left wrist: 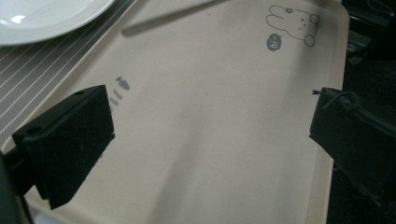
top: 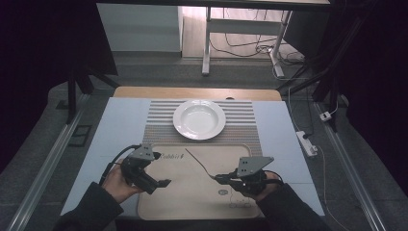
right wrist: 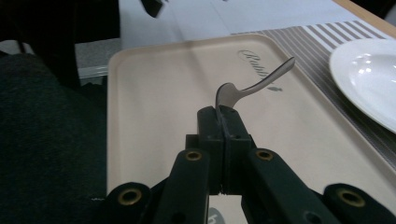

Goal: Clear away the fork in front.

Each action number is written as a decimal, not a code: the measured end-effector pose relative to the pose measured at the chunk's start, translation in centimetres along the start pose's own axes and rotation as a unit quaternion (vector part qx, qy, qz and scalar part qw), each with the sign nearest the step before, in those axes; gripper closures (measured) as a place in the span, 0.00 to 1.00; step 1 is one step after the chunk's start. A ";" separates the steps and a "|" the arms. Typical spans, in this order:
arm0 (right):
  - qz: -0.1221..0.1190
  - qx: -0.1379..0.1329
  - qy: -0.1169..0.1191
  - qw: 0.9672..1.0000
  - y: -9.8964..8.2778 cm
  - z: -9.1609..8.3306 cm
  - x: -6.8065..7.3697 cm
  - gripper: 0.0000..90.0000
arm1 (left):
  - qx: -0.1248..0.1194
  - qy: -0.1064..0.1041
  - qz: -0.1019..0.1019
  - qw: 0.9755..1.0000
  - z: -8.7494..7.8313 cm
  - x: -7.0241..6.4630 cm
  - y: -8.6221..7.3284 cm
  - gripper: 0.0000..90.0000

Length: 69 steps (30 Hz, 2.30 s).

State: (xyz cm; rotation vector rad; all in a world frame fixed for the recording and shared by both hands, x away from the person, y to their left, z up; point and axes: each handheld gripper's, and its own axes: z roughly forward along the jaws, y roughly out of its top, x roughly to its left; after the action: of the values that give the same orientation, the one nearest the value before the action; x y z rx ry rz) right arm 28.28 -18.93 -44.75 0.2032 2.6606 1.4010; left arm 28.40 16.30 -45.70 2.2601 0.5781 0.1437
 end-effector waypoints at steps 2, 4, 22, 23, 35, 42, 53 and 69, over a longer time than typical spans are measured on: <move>-0.004 0.000 0.008 1.000 0.1 0.1 0.3 1.00 | 0.006 -0.004 0.013 1.000 0.6 0.1 0.5 0.00; -0.005 -0.004 0.016 1.000 0.1 0.2 0.5 1.00 | 0.013 -0.012 0.028 0.999 1.2 0.3 0.9 0.00; -0.017 -0.009 0.066 0.998 0.5 0.7 1.4 1.00 | 0.064 -0.065 0.161 0.983 5.2 1.2 3.9 0.07; -0.018 -0.009 0.068 0.998 0.5 0.7 1.4 1.00 | 0.068 -0.067 0.167 0.981 5.3 1.2 3.9 0.09; -0.017 -0.006 0.080 0.997 0.5 1.0 1.5 1.00 | 0.079 -0.082 0.235 0.965 6.0 1.1 4.4 0.48; -0.014 -0.005 0.087 0.996 0.5 1.0 1.4 0.99 | 0.091 -0.094 0.287 0.949 5.8 0.6 4.8 0.71; -0.009 -0.007 0.097 0.995 0.6 1.1 1.3 0.99 | 0.099 -0.096 0.320 0.937 5.9 0.2 4.7 0.84; 0.022 -0.025 0.051 0.998 0.2 0.7 0.1 0.73 | 0.100 -0.113 0.353 0.923 5.9 -0.1 4.3 0.97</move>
State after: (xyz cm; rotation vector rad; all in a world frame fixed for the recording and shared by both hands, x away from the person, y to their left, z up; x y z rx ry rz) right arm 28.32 -18.24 -45.01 0.1918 2.7147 1.5302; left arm 31.48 9.79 -46.62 2.5421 -0.3833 0.1799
